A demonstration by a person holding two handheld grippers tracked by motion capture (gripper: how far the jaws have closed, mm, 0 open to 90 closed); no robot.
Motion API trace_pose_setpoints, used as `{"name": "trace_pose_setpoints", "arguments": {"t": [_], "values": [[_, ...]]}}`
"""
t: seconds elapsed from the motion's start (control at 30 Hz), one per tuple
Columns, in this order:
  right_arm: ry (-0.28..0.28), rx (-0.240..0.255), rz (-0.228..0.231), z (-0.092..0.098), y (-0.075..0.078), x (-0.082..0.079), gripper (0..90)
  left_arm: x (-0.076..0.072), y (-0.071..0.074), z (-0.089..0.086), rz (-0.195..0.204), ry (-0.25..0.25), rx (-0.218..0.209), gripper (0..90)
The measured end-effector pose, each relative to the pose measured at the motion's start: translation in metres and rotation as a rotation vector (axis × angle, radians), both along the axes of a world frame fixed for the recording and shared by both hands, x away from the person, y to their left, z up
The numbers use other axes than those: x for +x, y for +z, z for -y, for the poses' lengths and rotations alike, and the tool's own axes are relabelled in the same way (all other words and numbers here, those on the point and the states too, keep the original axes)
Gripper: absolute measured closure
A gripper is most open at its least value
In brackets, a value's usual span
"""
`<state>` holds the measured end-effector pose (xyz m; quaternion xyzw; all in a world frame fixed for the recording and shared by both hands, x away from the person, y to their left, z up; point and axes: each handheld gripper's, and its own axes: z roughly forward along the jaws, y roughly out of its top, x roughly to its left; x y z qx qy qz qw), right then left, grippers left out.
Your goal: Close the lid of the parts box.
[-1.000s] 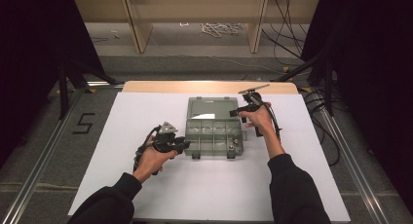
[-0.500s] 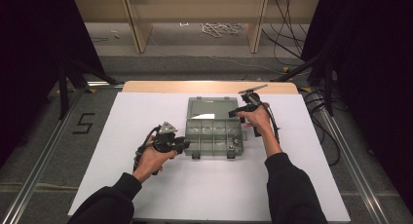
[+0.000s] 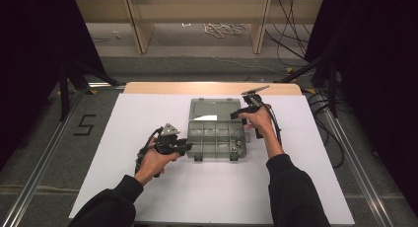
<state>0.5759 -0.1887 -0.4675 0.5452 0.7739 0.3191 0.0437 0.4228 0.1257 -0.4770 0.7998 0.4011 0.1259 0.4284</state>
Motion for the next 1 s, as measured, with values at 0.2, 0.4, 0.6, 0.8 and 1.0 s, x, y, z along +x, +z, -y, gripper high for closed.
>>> {"name": "trace_pose_setpoints", "arguments": {"t": [0.2, 0.4, 0.6, 0.8, 1.0], "values": [[0.006, 0.006, -0.005, 0.0005, -0.0011, 0.0018, 39.0, 0.0, 0.0, 0.0001, 0.0, 0.001, 0.0, 66.8], [-0.029, 0.038, -0.03, -0.0011, -0.0018, 0.0013, 38.9, 0.0001, 0.0001, -0.0001, 0.001, -0.001, 0.001, 66.9], [-0.018, 0.039, -0.058, -0.0005, -0.0008, 0.0024, 38.8, 0.0001, 0.0, 0.0, 0.0, 0.0, 0.001, 66.9], [-0.014, 0.04, -0.08, -0.0024, 0.0001, 0.0006, 38.6, 0.0004, 0.0003, -0.0002, 0.004, -0.006, 0.005, 67.0], [-0.018, 0.05, -0.071, -0.0008, 0.0005, -0.0001, 41.3, 0.0003, 0.0002, 0.0001, -0.001, -0.004, 0.005, 67.1]]}}
